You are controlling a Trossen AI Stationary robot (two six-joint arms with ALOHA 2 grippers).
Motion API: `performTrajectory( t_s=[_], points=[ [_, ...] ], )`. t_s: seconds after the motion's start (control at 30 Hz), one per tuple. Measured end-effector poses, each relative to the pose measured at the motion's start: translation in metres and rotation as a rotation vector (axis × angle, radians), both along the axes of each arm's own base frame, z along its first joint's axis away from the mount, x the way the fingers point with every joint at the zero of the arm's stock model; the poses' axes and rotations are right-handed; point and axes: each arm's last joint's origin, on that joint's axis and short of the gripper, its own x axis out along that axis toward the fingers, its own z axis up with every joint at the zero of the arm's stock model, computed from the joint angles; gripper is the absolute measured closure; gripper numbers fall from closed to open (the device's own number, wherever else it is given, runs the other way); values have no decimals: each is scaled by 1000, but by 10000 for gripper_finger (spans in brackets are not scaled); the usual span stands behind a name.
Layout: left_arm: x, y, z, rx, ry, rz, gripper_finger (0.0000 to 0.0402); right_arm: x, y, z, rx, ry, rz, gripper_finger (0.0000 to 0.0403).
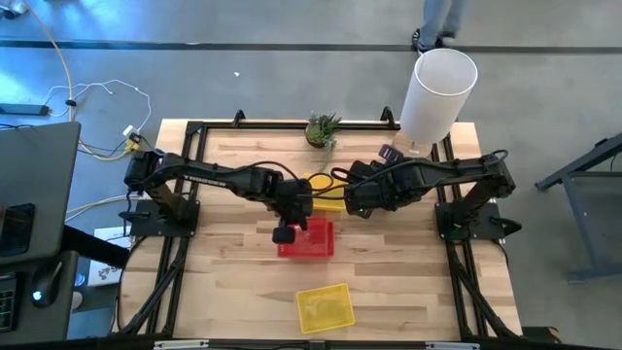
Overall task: Stack baskets by color
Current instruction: Stack the bottom red bin on the top red bin
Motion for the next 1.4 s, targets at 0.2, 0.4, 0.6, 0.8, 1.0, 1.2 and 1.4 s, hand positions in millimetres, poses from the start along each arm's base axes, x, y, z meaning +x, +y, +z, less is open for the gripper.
performTrajectory(
  t_s=[0.2,0.4,0.6,0.8,1.0,1.2,1.4],
  points=[
    [1,1,-7,1,28,-3,401,0,0,0,0,1,0,307],
    [3,2,-7,5,20,-11,401,0,0,0,0,1,0,307],
    [2,1,-7,7,21,-17,401,0,0,0,0,1,0,307],
    [2,1,-7,9,21,-21,391,0,0,0,0,1,0,307],
    [3,1,-7,9,21,-21,359,0,0,0,0,1,0,307],
    [3,1,-7,10,20,-21,325,0,0,0,0,1,0,307],
    [3,2,-7,18,18,-17,310,0,0,0,0,1,0,307]
  ],
)
